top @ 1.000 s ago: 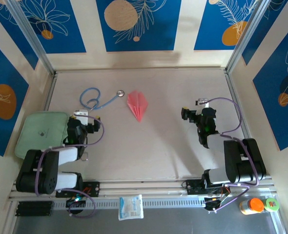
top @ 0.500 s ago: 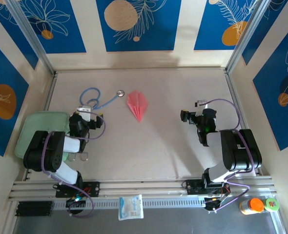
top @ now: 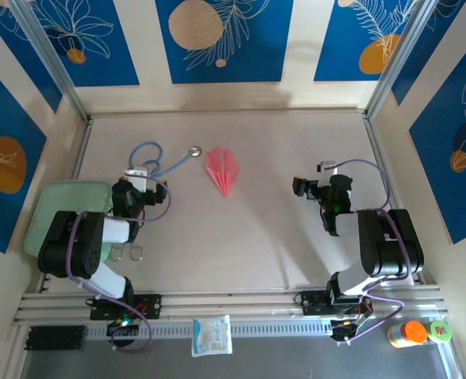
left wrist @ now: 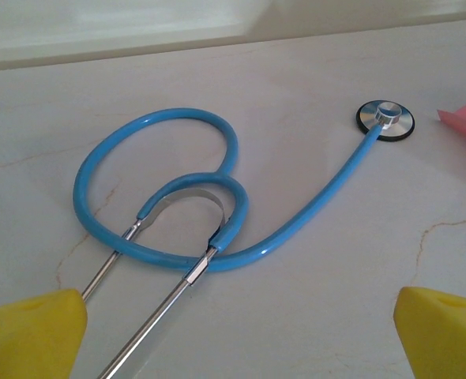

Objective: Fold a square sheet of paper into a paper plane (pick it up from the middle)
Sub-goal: Reset both arms

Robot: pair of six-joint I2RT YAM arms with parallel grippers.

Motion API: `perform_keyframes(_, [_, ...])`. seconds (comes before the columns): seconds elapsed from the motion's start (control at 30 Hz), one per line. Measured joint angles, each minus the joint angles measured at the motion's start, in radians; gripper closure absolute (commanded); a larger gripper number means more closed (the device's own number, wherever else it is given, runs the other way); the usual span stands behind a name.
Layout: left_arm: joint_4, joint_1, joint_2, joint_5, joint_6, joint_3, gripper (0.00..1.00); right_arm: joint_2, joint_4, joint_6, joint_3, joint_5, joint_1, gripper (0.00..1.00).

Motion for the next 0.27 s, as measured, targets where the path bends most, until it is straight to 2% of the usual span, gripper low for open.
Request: perform_keyframes(0.27, [-0.019, 0.000, 0.000, 0.000, 0.000, 0.002, 0.01, 0.000, 0.000, 0.000, 0.000, 0.000, 0.000, 0.01])
